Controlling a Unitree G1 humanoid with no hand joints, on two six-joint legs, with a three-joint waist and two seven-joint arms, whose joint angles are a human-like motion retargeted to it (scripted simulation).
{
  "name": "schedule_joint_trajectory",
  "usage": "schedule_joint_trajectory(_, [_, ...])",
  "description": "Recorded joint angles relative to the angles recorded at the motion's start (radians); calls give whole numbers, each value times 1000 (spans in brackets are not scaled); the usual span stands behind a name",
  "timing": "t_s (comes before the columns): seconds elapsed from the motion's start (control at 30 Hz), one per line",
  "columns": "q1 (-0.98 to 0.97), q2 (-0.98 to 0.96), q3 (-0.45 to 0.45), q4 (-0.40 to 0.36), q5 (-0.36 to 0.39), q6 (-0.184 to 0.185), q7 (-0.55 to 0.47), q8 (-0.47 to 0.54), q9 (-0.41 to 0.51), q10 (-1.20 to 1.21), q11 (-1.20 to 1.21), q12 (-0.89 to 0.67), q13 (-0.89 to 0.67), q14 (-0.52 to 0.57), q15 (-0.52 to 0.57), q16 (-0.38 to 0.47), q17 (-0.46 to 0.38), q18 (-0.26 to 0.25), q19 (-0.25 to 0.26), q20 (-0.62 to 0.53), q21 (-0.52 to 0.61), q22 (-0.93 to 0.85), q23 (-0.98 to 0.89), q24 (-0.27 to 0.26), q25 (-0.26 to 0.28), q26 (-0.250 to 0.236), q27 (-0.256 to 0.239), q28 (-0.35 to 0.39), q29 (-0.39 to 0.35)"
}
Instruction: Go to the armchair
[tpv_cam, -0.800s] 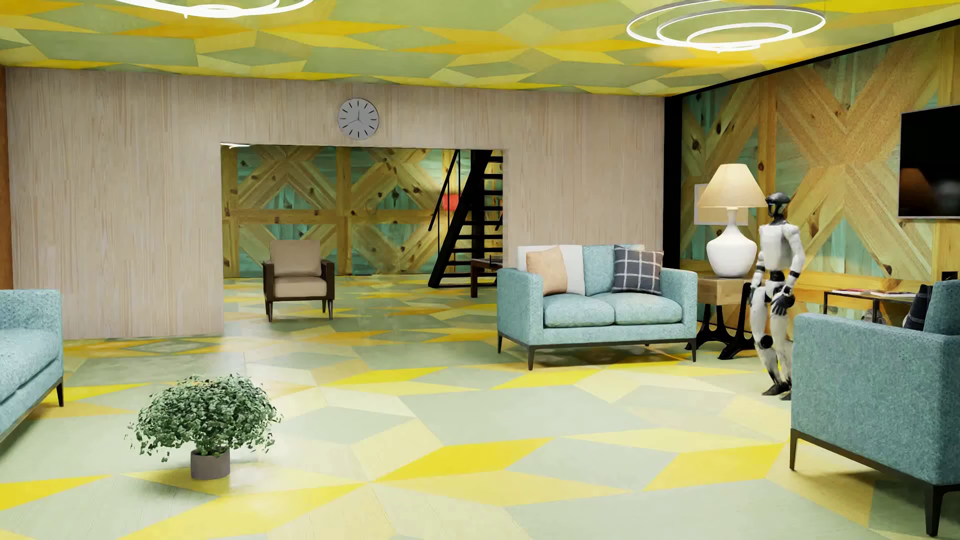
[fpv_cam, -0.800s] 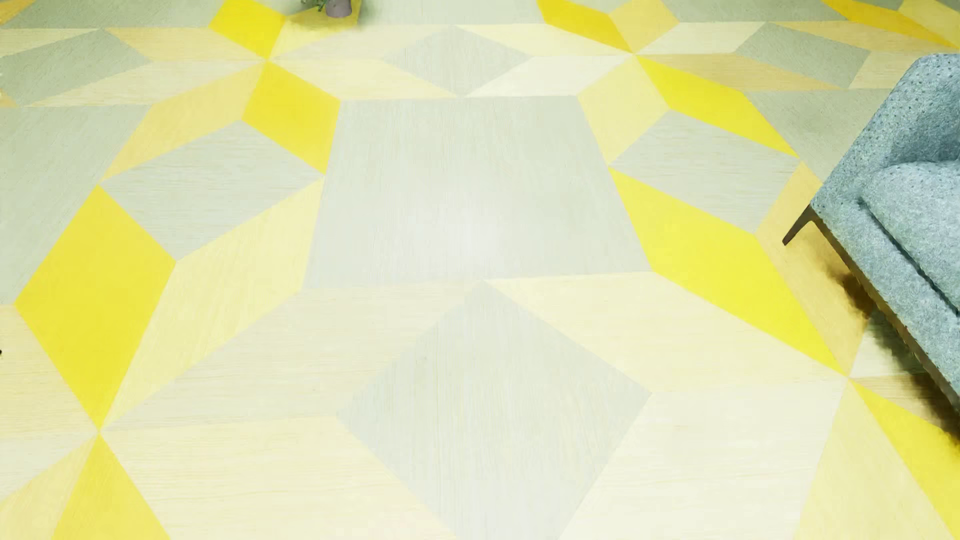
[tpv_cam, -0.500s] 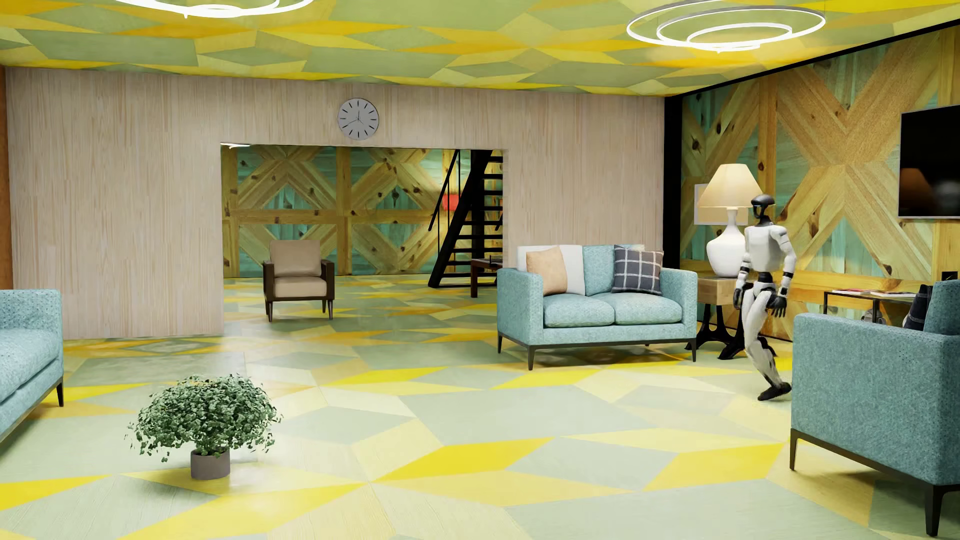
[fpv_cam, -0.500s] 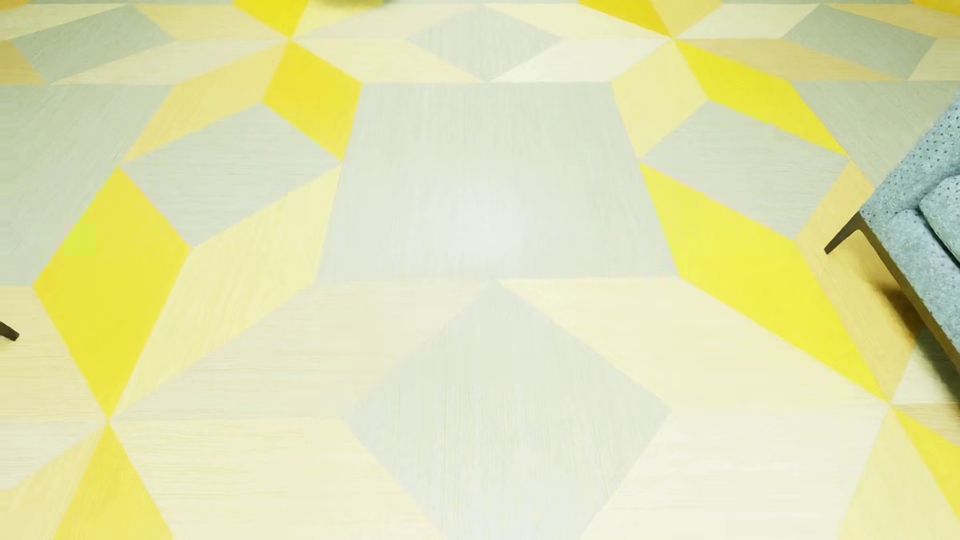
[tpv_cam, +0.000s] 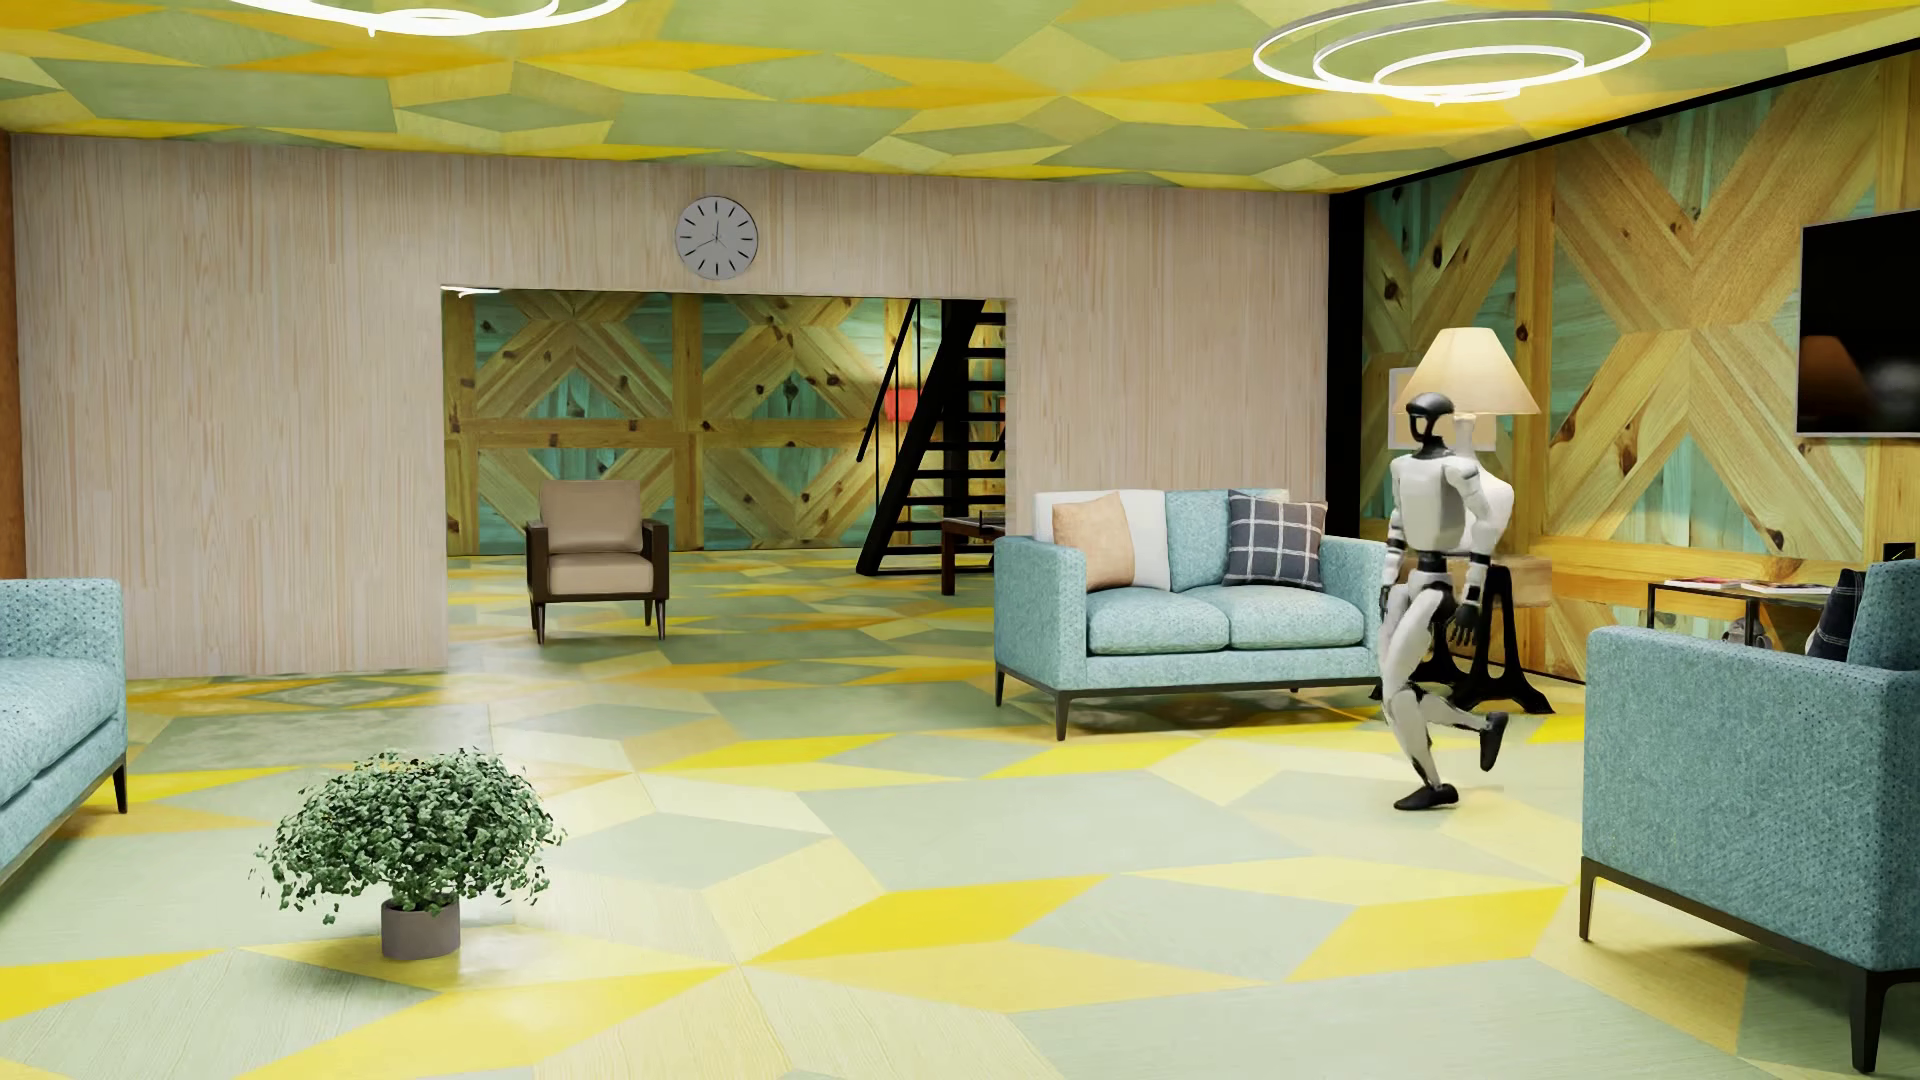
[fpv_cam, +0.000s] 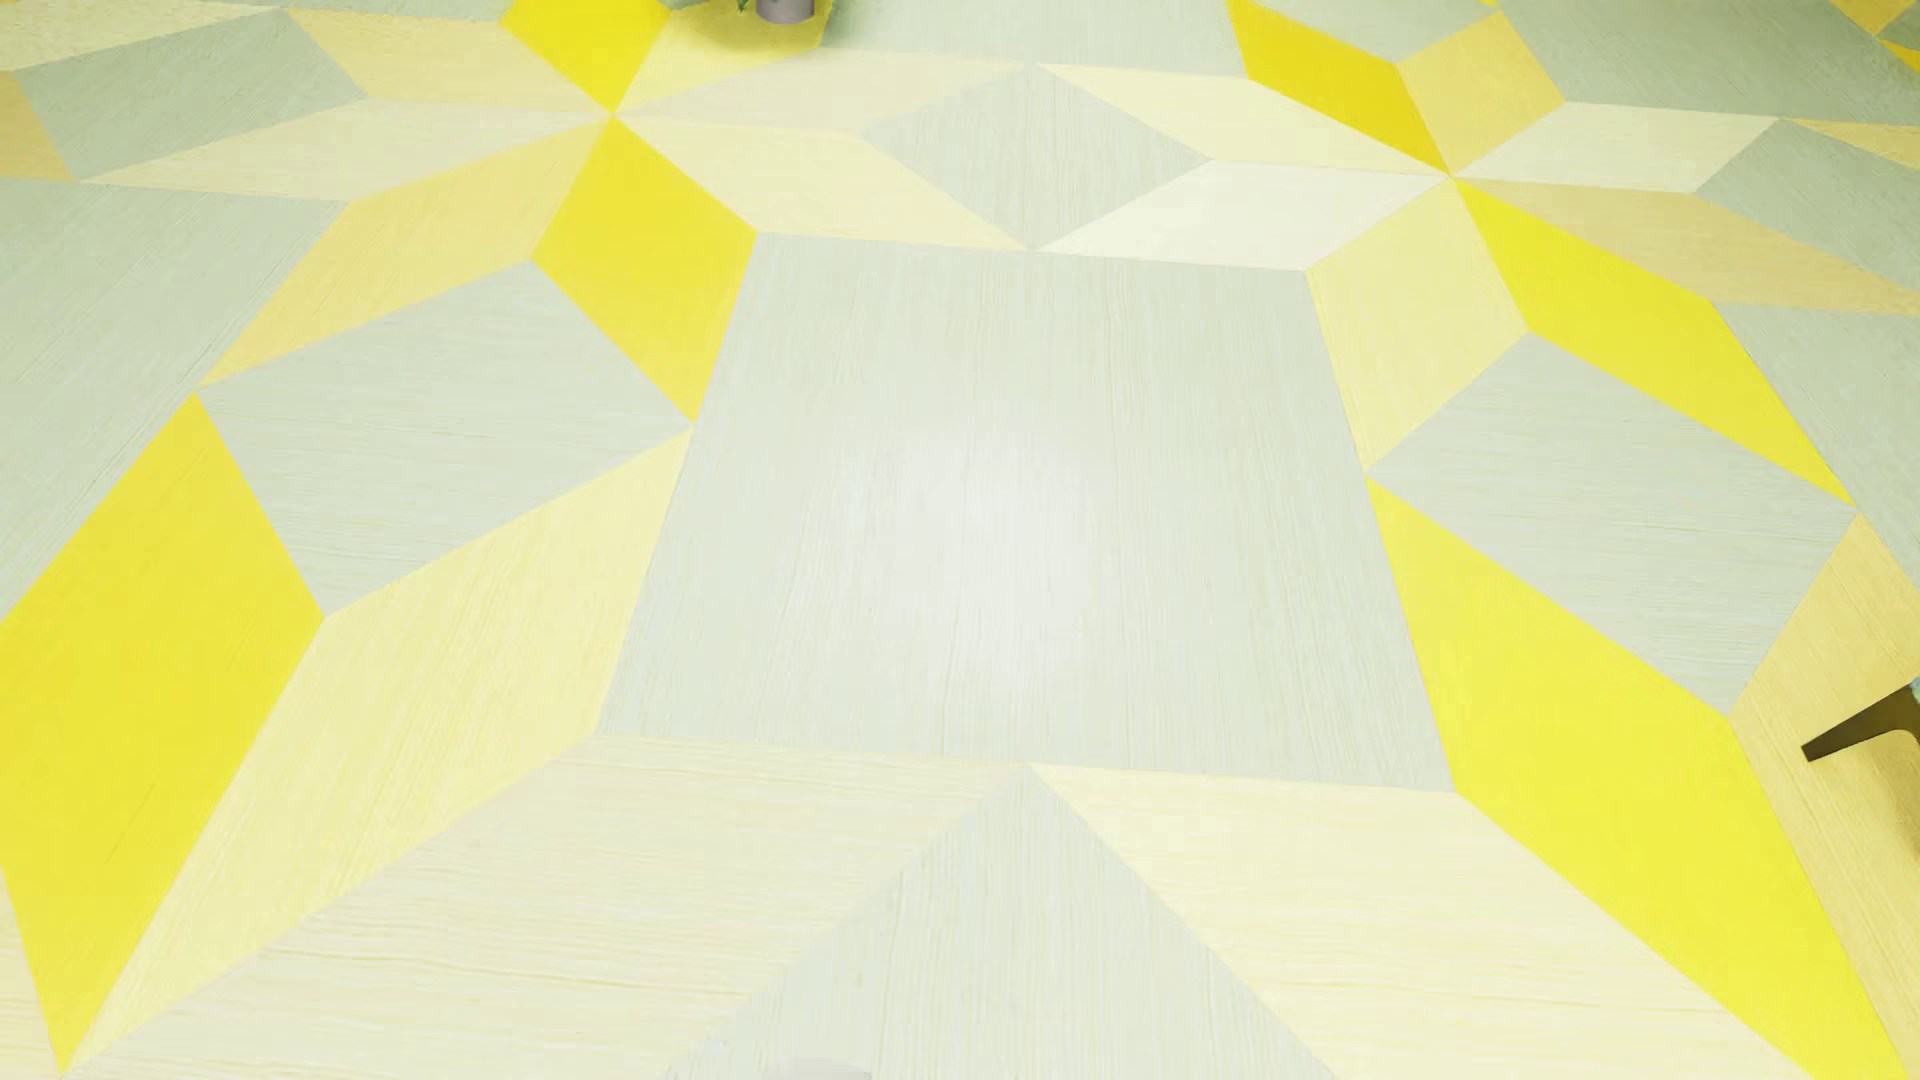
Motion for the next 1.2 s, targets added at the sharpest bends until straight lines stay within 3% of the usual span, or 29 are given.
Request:
schedule_joint_trajectory(0.07, [161,-205,-146,2,41,38,0,0,12,-113,43,-35,57,-8,1,2,-3,0,0,11,-72,-87,-9,0,0,0,0,0,0])
schedule_joint_trajectory(0.17, [437,-361,-299,35,72,77,0,0,22,-282,-462,-62,102,-45,218,22,-25,0,0,62,-24,-198,16,0,0,0,0,0,0])
schedule_joint_trajectory(0.2, [500,-396,-334,38,69,78,0,0,13,-315,-640,-82,122,-85,154,34,-30,0,0,65,-29,-226,7,0,0,0,0,0,0])
schedule_joint_trajectory(0.27, [612,-433,-355,36,71,82,0,0,-8,-339,-829,-128,143,-165,-301,50,-25,0,0,72,-22,-242,38,0,0,0,0,0,0])
schedule_joint_trajectory(0.3, [638,-456,-386,39,60,84,0,0,-12,-324,-817,-136,147,-181,-352,44,-26,0,0,98,-2,-232,45,0,0,0,0,0,0])
schedule_joint_trajectory(0.37, [679,-519,-416,71,90,116,0,0,-10,-245,-716,-128,156,-73,65,23,-21,0,0,125,15,-187,59,0,0,0,0,0,0])
schedule_joint_trajectory(0.4, [672,-520,-424,106,118,147,0,0,-4,-143,-629,-101,149,78,178,1,-18,0,0,136,29,-153,74,0,0,0,0,0,0])
schedule_joint_trajectory(0.43, [636,-467,-400,129,148,163,0,0,-6,23,-591,-69,149,281,176,-14,-20,0,0,117,34,-116,85,0,0,0,0,0,0])
schedule_joint_trajectory(0.47, [536,-423,-369,141,179,162,0,0,-14,229,-566,-38,149,408,158,-21,-12,0,0,102,2,-101,89,0,0,0,0,0,0])
schedule_joint_trajectory(0.5, [444,-342,-334,162,203,169,0,0,-2,431,-576,-20,134,331,107,-20,-20,0,0,55,5,-87,61,0,0,0,0,0,0])
schedule_joint_trajectory(0.53, [354,-241,-282,170,202,161,0,0,9,546,-607,0,114,165,33,-19,-21,0,0,35,-4,-83,46,0,0,0,0,0,0])
schedule_joint_trajectory(0.57, [261,-146,-220,156,184,130,0,0,13,580,-648,16,81,53,-36,-11,-25,0,0,19,9,-66,25,0,0,0,0,0,0])
schedule_joint_trajectory(0.6, [171,-74,-153,152,171,102,0,0,0,525,-684,39,44,2,-109,-10,-24,0,0,38,1,-48,12,0,0,0,0,0,0])
schedule_joint_trajectory(0.67, [72,117,-55,156,134,66,0,0,3,243,-789,78,-21,16,-265,8,-58,0,0,31,3,-34,-65,0,0,0,0,0,0])
schedule_joint_trajectory(0.77, [-7,291,21,168,109,44,0,0,-35,-252,-851,103,-123,236,-462,25,-73,0,0,13,-96,1,-92,0,0,0,0,0,0])
schedule_joint_trajectory(0.8, [-47,322,20,169,111,35,0,0,-50,-666,-850,104,-145,330,-475,27,-72,0,0,18,-139,15,-95,0,0,0,0,0,0])
schedule_joint_trajectory(0.83, [-88,351,46,169,90,29,0,0,-51,-330,-829,103,-155,249,-451,31,-89,0,0,2,-146,14,-121,0,0,0,0,0,0])
schedule_joint_trajectory(0.87, [-106,393,75,140,59,13,0,0,-39,-237,-787,96,-134,260,-390,34,-89,0,0,-16,-201,28,-147,0,0,0,0,0,0])
schedule_joint_trajectory(0.9, [-126,381,93,119,30,-6,0,0,-55,-148,-683,96,-113,310,-263,33,-71,0,0,-22,-229,47,-132,0,0,0,0,0,0])
schedule_joint_trajectory(0.93, [-96,343,98,69,-15,-39,0,0,-48,-67,-502,93,-80,274,-58,31,-39,0,0,-19,-239,72,-100,0,0,0,0,0,0])
schedule_joint_trajectory(0.97, [-59,226,75,35,-9,-36,0,0,-49,-53,-245,79,-52,220,104,24,-27,0,0,-1,-224,79,-84,0,0,0,0,0,0])
schedule_joint_trajectory(1.0, [12,106,52,-5,-28,-42,0,0,-28,-64,13,75,-41,171,106,18,-14,0,0,28,-196,57,-63,0,0,0,0,0,0])
schedule_joint_trajectory(1.03, [108,-11,14,5,-23,-27,0,0,-10,-100,155,59,-40,148,43,19,-14,0,0,18,-125,26,-46,0,0,0,0,0,0])
schedule_joint_trajectory(1.1, [257,-205,-117,32,11,30,0,0,2,-181,59,30,33,123,65,20,-17,0,0,13,-101,-59,-78,0,0,0,0,0,0])
schedule_joint_trajectory(1.13, [340,-256,-167,54,25,41,0,0,10,-217,-147,11,39,109,152,34,-1,0,0,11,-50,-97,12,0,0,0,0,0,0])
schedule_joint_trajectory(1.17, [398,-314,-213,53,25,47,0,0,-3,-259,-381,0,70,91,196,36,9,0,0,36,-88,-142,39,0,0,0,0,0,0])
schedule_joint_trajectory(1.2, [481,-326,-241,56,36,50,0,0,-12,-299,-625,-7,93,59,93,44,9,0,0,54,-93,-180,65,0,0,0,0,0,0])
